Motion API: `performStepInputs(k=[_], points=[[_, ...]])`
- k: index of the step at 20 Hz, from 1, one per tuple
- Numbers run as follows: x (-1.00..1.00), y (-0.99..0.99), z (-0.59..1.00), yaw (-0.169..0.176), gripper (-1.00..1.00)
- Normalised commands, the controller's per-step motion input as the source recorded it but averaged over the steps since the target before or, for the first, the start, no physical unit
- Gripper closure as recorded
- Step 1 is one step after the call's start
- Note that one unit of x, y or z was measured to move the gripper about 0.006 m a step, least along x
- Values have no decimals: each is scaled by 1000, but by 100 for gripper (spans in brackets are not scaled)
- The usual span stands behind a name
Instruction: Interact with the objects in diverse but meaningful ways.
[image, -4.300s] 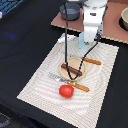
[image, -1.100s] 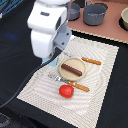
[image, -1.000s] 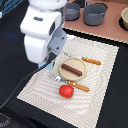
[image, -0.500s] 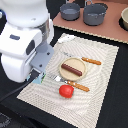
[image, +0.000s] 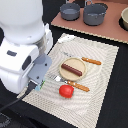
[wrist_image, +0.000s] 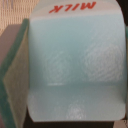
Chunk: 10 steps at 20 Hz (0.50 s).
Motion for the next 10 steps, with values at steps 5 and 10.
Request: performStepInputs(k=[5,10], points=[[70,-225,-323,0,100],[91,-164,-101,0,-100]])
